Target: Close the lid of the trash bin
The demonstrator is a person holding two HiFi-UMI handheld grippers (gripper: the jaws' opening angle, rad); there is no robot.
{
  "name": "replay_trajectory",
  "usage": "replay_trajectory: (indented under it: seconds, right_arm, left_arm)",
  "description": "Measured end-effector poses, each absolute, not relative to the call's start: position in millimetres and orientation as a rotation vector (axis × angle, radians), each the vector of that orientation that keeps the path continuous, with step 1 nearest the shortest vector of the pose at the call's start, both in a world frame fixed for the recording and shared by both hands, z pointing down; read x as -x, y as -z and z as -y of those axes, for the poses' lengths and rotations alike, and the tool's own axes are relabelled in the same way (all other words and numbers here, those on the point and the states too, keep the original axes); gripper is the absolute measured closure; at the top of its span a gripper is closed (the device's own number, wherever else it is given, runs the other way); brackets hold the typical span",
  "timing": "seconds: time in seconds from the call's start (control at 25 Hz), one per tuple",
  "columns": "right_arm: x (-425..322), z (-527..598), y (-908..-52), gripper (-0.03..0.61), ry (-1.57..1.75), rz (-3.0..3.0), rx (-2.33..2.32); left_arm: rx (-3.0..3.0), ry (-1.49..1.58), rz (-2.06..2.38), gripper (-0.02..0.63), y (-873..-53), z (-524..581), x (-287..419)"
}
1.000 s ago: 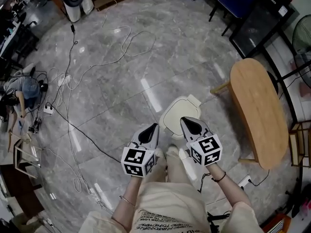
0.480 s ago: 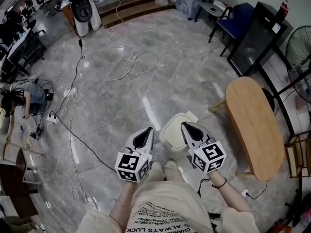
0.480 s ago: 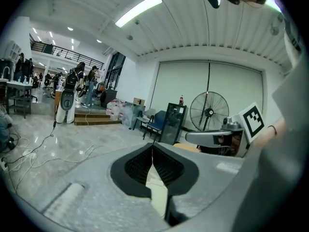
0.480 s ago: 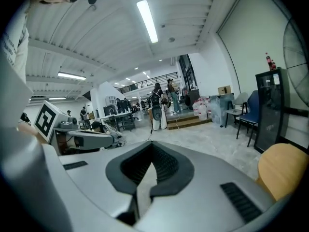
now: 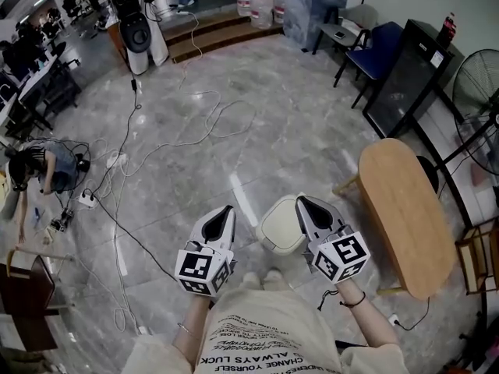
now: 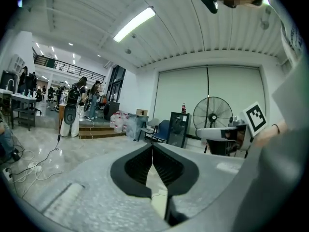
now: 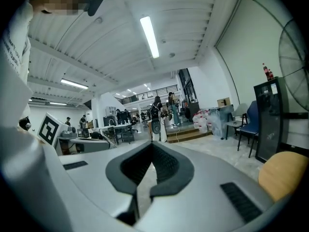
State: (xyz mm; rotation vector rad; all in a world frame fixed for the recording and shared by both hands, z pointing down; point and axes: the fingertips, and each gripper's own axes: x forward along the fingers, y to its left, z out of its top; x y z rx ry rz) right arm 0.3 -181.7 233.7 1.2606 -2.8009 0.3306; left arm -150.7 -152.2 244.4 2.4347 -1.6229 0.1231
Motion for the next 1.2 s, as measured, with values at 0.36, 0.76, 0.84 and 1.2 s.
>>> replay_trajectory:
  seconds: [0.36,0.76,0.84,1.2]
  right_arm:
    - [-9,178,-211,0.574,-0.297,2.856,-1.312]
    - [-23,179,-202,0.574,-0.288,2.864,-1.359]
    - [-23,179,-201,0.574,-0.282,2.868,-1.361]
    - [-23,177,-200,0.574,-0.216,2.864,-1.333]
  left_arm:
    - [-2.439,-0.058,1.714,0.591,-224,147,164]
    - [-2.431,-0.029,1.796,0.591,-212,146,174]
    - [-2.432,-0.032,1.797,0.591,-213,145,173]
    - [-2.433,-0.049,1.793,0.591,-216,145,166]
